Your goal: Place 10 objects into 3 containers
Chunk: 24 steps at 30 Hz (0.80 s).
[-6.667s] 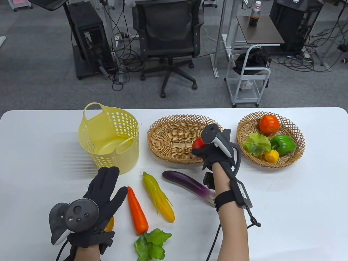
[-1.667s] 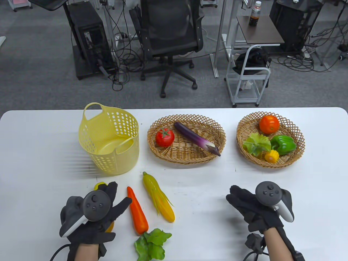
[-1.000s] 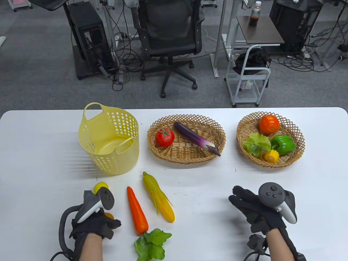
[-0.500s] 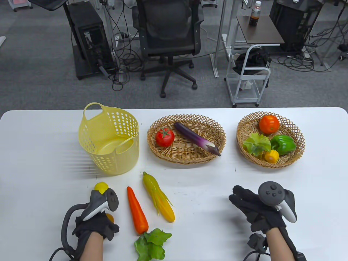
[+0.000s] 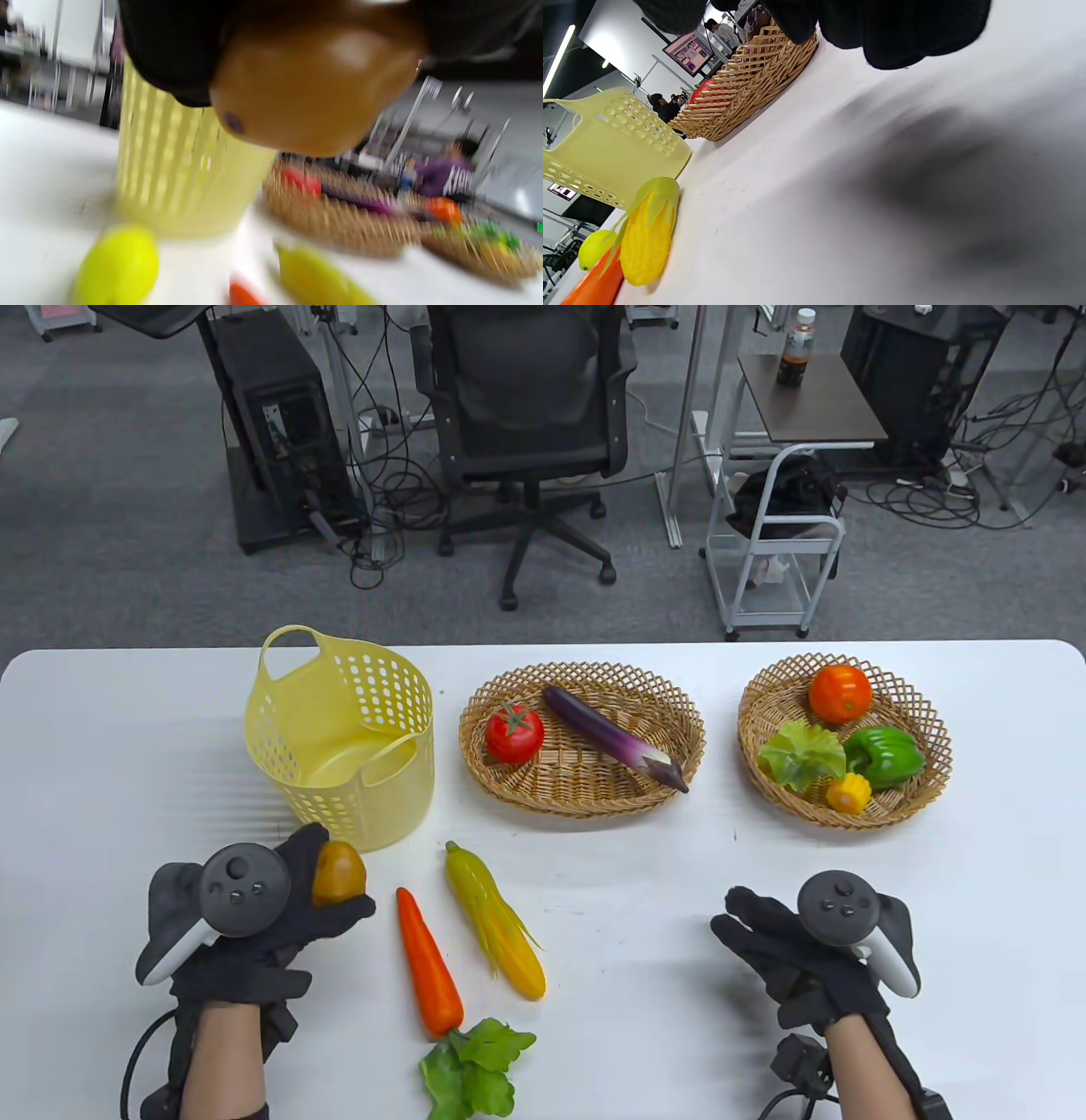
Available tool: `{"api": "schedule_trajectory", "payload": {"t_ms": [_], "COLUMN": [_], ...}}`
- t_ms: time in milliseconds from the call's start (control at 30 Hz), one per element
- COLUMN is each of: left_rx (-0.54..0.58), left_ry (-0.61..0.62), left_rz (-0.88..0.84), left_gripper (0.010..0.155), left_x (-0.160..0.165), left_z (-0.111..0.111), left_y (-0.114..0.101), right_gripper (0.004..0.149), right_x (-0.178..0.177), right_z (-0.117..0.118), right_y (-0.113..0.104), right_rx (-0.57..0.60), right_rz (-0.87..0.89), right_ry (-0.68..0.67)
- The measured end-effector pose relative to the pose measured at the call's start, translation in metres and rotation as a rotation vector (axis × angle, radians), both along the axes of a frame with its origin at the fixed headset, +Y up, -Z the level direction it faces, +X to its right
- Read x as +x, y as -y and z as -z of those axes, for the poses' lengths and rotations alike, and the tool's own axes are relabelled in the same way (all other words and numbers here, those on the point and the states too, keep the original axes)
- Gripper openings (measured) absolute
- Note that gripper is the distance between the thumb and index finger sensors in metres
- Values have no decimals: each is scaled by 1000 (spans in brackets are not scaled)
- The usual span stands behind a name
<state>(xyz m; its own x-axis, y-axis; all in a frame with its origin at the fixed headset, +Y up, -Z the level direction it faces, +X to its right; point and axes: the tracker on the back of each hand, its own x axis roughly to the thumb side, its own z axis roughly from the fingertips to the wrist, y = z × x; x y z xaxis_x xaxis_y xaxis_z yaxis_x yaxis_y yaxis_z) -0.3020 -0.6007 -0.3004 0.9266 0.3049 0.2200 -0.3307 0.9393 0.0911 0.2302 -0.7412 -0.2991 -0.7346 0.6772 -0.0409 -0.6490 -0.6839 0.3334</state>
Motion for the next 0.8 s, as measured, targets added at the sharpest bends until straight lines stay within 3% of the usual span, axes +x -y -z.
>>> {"api": "schedule_trajectory", "payload": {"t_ms": [133, 200, 267, 400, 500, 800], "left_rx": [153, 223, 228, 212, 227, 126], "left_ry": [-75, -170, -247, -293, -343, -357], "left_rz": [-144, -123, -95, -200, -172, -207], "left_gripper": [98, 98, 97, 96, 96, 95], "left_x": [-15, -19, -24, -29, -29, -27], "left_z": [17, 29, 39, 56, 65, 86], "left_y": [-6, -5, -2, 5, 8, 33], "right_gripper": [73, 73, 73, 73, 74, 74], "right_x": [-3, -4, -5, -5, -4, -5], "right_z": [1, 2, 2, 2, 3, 3], "right_y": [3, 3, 4, 4, 6, 7], "right_rx": [-30, -36, -37, -47, -67, -76], "right_rz": [34, 63, 66, 55, 59, 51], "right_ry": [-54, -92, -97, -93, -83, -85]}}
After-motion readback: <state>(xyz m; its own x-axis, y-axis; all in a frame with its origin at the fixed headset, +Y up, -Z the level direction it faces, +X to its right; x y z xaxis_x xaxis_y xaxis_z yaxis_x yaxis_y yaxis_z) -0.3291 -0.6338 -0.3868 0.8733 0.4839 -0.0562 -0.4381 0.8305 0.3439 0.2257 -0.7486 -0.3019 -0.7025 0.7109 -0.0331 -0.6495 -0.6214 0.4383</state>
